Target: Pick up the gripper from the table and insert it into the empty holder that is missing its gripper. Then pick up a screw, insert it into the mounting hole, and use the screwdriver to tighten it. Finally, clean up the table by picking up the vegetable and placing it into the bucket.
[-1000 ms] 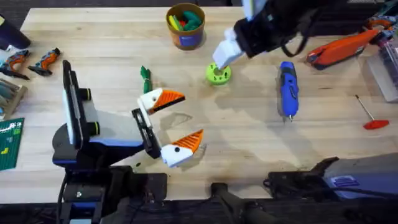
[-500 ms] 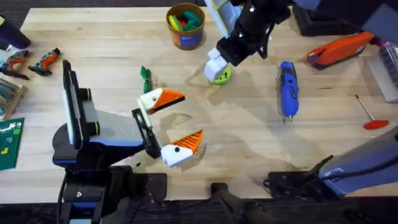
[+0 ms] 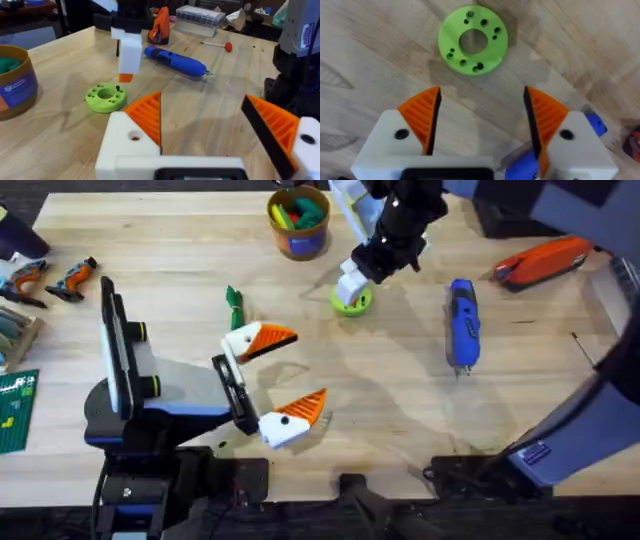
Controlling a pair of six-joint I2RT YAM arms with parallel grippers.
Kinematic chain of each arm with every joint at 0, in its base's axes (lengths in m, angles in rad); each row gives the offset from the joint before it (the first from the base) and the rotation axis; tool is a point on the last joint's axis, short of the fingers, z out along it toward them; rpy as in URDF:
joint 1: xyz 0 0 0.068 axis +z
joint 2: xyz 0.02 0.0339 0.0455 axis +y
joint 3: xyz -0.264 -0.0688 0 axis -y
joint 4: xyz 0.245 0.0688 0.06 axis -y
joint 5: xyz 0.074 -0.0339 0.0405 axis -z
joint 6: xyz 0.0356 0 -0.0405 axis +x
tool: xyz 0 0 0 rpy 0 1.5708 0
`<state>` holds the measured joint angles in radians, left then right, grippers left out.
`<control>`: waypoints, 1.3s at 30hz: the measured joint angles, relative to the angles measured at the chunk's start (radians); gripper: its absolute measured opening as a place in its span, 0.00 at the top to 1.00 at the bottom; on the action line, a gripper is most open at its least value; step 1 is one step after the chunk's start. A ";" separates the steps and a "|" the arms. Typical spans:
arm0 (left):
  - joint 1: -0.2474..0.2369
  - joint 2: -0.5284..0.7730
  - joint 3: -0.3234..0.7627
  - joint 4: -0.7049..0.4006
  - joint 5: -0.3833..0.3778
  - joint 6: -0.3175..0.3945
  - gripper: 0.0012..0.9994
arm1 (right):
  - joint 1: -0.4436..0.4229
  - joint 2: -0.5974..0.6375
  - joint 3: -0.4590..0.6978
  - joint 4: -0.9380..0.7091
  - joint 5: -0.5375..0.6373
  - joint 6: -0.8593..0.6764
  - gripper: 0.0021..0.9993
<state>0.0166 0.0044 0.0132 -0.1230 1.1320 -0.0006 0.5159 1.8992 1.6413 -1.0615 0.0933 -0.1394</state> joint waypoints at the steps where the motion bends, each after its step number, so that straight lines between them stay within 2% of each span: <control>1: 0.000 0.000 0.000 0.000 0.000 0.000 0.01 | 0.000 0.008 0.000 0.005 0.000 -0.002 0.11; 3: 0.000 0.000 0.000 0.000 0.000 0.000 0.01 | 0.000 0.022 0.000 0.011 0.000 -0.003 0.17; 13: 0.000 0.000 0.000 0.000 0.000 0.000 0.01 | 0.000 0.059 0.000 0.020 0.000 -0.003 0.28; 21: 0.000 0.000 0.000 0.000 0.000 0.000 0.01 | 0.000 0.087 0.000 0.022 0.000 -0.003 0.30; 27: 0.000 0.000 0.000 0.000 0.000 0.000 0.01 | 0.000 0.112 0.000 0.022 0.000 -0.003 0.37; 39: 0.000 0.000 0.000 0.000 0.000 0.000 0.01 | 0.000 0.122 0.001 0.042 0.000 0.005 0.41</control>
<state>0.0166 0.0046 0.0132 -0.1230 1.1320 -0.0006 0.5159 2.0207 1.6424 -1.0193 0.0929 -0.1349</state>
